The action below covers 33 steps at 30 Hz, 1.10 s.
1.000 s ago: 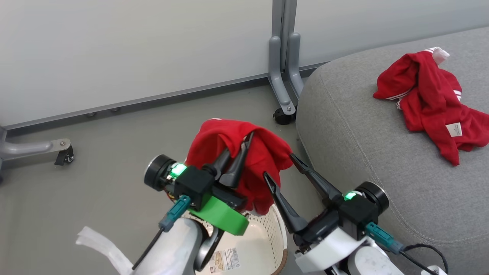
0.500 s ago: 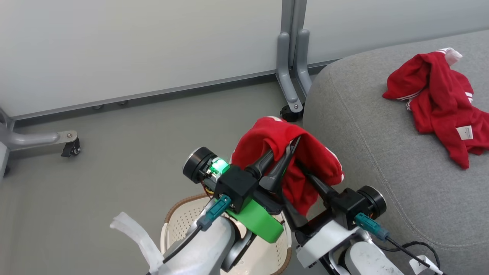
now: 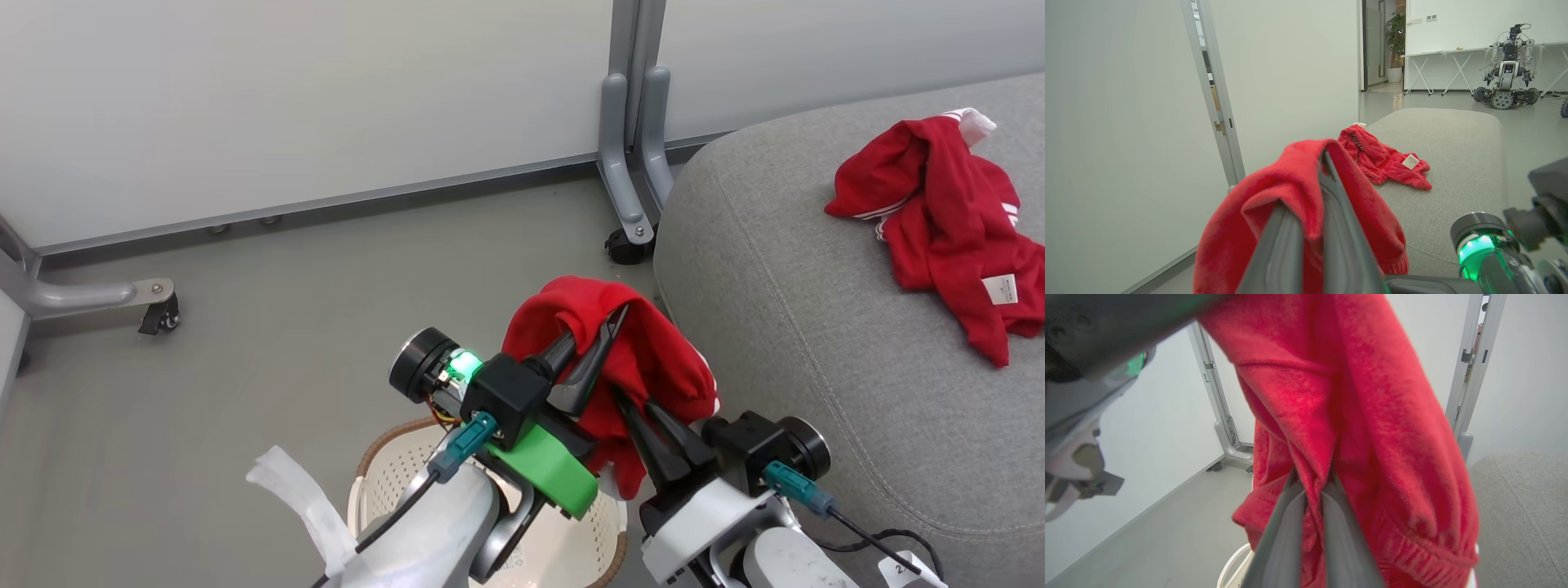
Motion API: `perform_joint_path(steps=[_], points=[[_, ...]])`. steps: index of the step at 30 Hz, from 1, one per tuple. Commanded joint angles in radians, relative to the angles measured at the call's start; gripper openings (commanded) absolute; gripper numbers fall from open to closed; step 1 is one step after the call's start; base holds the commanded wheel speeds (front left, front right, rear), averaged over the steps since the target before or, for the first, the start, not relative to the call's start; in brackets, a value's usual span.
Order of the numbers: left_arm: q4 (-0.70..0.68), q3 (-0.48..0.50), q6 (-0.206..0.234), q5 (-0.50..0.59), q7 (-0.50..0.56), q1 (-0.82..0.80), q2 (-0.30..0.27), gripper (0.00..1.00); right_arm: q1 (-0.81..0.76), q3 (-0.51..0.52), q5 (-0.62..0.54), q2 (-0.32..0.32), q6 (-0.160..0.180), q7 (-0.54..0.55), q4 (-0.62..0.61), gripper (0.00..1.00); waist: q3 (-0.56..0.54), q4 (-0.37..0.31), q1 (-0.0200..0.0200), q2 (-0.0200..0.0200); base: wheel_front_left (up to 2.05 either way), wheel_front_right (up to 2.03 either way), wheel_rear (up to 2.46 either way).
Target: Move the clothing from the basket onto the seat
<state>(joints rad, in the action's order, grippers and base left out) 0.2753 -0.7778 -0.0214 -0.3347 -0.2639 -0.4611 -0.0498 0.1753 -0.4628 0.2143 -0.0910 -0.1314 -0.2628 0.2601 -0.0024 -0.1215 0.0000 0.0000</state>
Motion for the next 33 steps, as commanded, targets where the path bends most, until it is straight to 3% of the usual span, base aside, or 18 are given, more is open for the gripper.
perform_joint_path(steps=[1, 5, 6, 7, 8, 17, 33], points=[[0.009, 0.006, 0.004, -0.007, -0.001, 0.005, -0.002, 0.00, -0.007, 0.004, 0.007, -0.005, 0.001, -0.003, 0.000, 0.00, 0.000, 0.000, 0.0000, 0.0000, 0.00, 0.00, 0.00], [0.034, 0.009, 0.002, -0.014, -0.001, 0.016, -0.002, 0.00, -0.013, 0.013, 0.012, -0.007, 0.001, -0.003, 0.001, 0.00, 0.003, 0.000, 0.0000, 0.0000, 0.00, 0.00, 0.00], [0.047, 0.003, -0.001, -0.009, -0.001, 0.016, -0.002, 0.09, -0.014, 0.016, 0.013, -0.007, 0.001, -0.003, 0.004, 0.00, 0.003, 0.000, 0.0000, 0.0000, 0.00, 0.00, 0.00], [0.052, 0.002, 0.001, -0.003, -0.001, 0.014, -0.002, 0.93, -0.015, 0.017, 0.013, -0.007, 0.001, -0.003, 0.005, 0.00, 0.004, 0.000, 0.0000, 0.0000, 0.00, 0.00, 0.00], [0.054, 0.006, 0.007, 0.002, -0.001, 0.013, -0.002, 1.00, -0.017, 0.019, 0.015, -0.006, 0.001, -0.003, 0.008, 0.00, 0.004, 0.000, 0.0000, 0.0000, 0.00, 0.00, 0.00], [0.097, 0.007, 0.009, -0.015, 0.007, 0.051, -0.035, 1.00, -0.026, 0.058, 0.021, 0.005, 0.001, -0.003, 0.016, 0.00, 0.006, -0.004, 0.0000, 0.0000, 0.00, 0.00, 0.00], [0.064, 0.060, 0.059, -0.015, -0.001, 0.102, -0.079, 1.00, -0.021, 0.087, 0.001, -0.002, 0.001, -0.003, -0.016, 0.00, 0.023, -0.020, 0.0000, 0.0000, 0.00, 0.00, 0.00]])
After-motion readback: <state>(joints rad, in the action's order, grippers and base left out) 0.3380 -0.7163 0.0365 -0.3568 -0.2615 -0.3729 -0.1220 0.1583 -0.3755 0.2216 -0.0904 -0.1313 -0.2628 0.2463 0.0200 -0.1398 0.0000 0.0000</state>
